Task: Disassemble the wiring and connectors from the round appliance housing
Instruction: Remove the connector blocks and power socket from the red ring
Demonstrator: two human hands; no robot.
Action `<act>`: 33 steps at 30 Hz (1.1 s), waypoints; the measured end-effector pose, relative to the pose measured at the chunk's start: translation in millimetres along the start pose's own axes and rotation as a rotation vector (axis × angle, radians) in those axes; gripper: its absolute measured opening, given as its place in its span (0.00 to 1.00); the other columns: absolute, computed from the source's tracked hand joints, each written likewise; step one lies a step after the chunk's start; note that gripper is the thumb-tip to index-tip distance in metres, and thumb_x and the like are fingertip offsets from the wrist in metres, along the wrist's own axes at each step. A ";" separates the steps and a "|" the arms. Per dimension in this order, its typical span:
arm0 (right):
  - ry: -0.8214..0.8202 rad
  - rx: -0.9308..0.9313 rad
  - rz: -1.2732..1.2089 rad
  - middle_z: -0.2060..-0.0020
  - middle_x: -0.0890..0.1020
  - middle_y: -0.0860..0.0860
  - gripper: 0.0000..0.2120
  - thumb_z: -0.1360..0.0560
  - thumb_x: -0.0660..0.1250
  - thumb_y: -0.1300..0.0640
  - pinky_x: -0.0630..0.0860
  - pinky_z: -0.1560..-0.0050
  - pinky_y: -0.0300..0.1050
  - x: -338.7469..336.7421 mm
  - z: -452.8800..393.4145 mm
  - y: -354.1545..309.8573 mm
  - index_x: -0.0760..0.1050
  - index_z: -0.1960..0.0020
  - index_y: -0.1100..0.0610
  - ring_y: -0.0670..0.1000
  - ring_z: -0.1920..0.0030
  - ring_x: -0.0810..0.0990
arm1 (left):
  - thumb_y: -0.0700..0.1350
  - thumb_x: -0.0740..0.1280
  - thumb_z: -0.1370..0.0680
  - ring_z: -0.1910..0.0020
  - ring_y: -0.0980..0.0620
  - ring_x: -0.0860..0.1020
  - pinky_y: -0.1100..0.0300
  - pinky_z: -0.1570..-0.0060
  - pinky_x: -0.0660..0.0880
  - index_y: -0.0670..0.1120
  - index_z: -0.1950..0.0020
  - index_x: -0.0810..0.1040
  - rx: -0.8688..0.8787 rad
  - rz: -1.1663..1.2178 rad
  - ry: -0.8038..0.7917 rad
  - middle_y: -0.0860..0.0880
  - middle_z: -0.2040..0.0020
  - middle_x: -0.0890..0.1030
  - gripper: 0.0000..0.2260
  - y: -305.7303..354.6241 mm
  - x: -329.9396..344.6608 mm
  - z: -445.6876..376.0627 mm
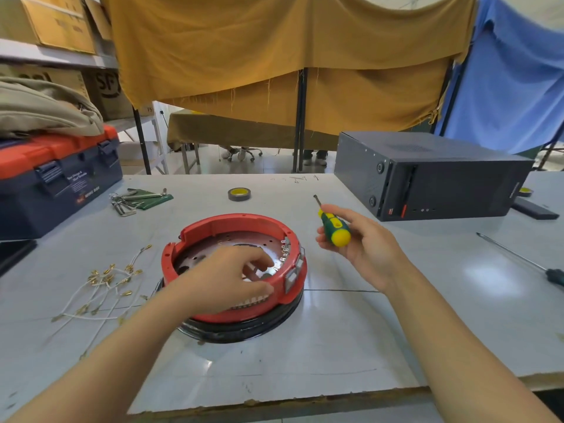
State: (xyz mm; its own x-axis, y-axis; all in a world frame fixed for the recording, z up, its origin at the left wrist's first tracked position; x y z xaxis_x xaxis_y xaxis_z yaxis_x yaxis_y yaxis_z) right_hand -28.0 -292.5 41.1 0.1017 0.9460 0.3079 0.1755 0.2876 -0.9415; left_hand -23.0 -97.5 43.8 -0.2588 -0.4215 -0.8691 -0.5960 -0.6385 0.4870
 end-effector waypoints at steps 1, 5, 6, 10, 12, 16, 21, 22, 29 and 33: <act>-0.033 -0.016 -0.002 0.50 0.78 0.62 0.18 0.20 0.52 0.67 0.80 0.54 0.47 3.3 0.4 -2.6 0.78 0.40 0.59 0.55 0.57 0.83 | 0.53 0.70 0.27 0.54 0.66 0.77 0.72 0.56 0.72 0.56 0.47 0.78 0.008 -0.002 -0.045 0.63 0.52 0.79 0.10 -3.0 -1.9 2.5; -0.045 -0.130 0.082 0.57 0.79 0.53 0.17 0.23 0.62 0.68 0.78 0.56 0.40 13.4 -0.7 -15.8 0.75 0.37 0.54 0.48 0.60 0.81 | 0.55 0.69 0.26 0.61 0.63 0.76 0.69 0.61 0.71 0.56 0.50 0.82 0.044 0.034 -0.100 0.61 0.59 0.81 0.07 -5.7 1.5 10.1; 0.009 -0.184 0.122 0.60 0.78 0.51 0.16 0.24 0.64 0.67 0.76 0.60 0.38 12.9 -1.3 -20.9 0.75 0.39 0.55 0.47 0.63 0.78 | 0.55 0.69 0.26 0.63 0.61 0.75 0.69 0.63 0.70 0.56 0.51 0.82 0.049 0.058 -0.073 0.60 0.60 0.81 0.08 -5.0 2.2 10.5; 0.252 -0.386 0.212 0.70 0.73 0.44 0.04 0.23 0.67 0.59 0.66 0.71 0.34 3.8 2.2 -42.7 0.78 0.49 0.54 0.44 0.72 0.65 | 0.55 0.69 0.27 0.66 0.61 0.73 0.72 0.66 0.67 0.56 0.52 0.83 0.080 0.070 0.032 0.58 0.63 0.79 0.07 3.6 5.0 6.5; 0.355 -0.437 0.230 0.75 0.68 0.42 0.06 0.22 0.66 0.54 0.63 0.72 0.34 -3.6 3.2 -51.0 0.78 0.49 0.56 0.42 0.74 0.63 | 0.55 0.69 0.27 0.64 0.61 0.73 0.73 0.65 0.66 0.54 0.52 0.83 0.111 0.049 0.061 0.58 0.63 0.79 0.07 11.7 7.1 3.6; 0.487 -0.481 0.334 0.76 0.70 0.41 0.18 0.26 0.62 0.44 0.64 0.68 0.37 -12.5 6.1 -65.6 0.78 0.52 0.59 0.41 0.73 0.67 | 0.53 0.70 0.27 0.70 0.60 0.71 0.73 0.68 0.65 0.46 0.55 0.83 0.148 0.072 0.088 0.62 0.71 0.75 0.10 21.7 10.4 -1.8; 0.476 -0.501 0.330 0.74 0.75 0.43 0.14 0.26 0.60 0.43 0.65 0.73 0.36 -12.1 6.6 -73.3 0.74 0.61 0.52 0.42 0.73 0.69 | 0.53 0.69 0.27 0.68 0.61 0.72 0.72 0.67 0.65 0.48 0.57 0.83 0.166 0.072 0.130 0.57 0.68 0.78 0.10 23.7 10.5 -3.2; 0.464 -0.501 0.293 0.76 0.74 0.43 0.14 0.25 0.60 0.43 0.65 0.75 0.35 -11.7 6.0 -73.5 0.72 0.62 0.52 0.42 0.75 0.69 | 0.53 0.69 0.27 0.67 0.60 0.73 0.71 0.67 0.66 0.47 0.58 0.83 0.167 0.063 0.138 0.55 0.67 0.79 0.10 23.9 10.7 -3.5; 0.366 -0.480 0.213 0.73 0.80 0.52 0.16 0.21 0.54 0.45 0.65 0.79 0.34 -5.9 -6.9 -69.6 0.68 0.57 0.56 0.45 0.79 0.69 | 0.55 0.66 0.25 0.63 0.53 0.73 0.61 0.63 0.69 0.47 0.58 0.81 0.080 -0.037 0.212 0.49 0.65 0.78 0.12 14.9 10.7 -8.1; 0.351 -0.486 0.234 0.76 0.77 0.49 0.12 0.19 0.55 0.50 0.65 0.79 0.34 0.1 -13.5 -65.7 0.67 0.57 0.55 0.43 0.76 0.74 | 0.55 0.67 0.26 0.63 0.56 0.72 0.64 0.65 0.66 0.47 0.57 0.81 0.063 -0.020 0.224 0.50 0.65 0.77 0.12 11.4 8.8 -11.2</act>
State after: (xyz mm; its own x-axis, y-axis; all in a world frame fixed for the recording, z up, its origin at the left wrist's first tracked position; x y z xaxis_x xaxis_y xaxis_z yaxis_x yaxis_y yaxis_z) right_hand -26.4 -313.4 104.9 0.4908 0.8467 0.2057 0.5251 -0.0990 -0.8452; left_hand -23.5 -115.6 42.7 -0.0751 -0.5459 -0.8345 -0.6475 -0.6098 0.4571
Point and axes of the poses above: each hand's wrist, its own z-axis away from the middle knuckle, its own x-axis out of the palm, y = z × x, the point moved 9 cm from there along -z, towards the middle knuckle
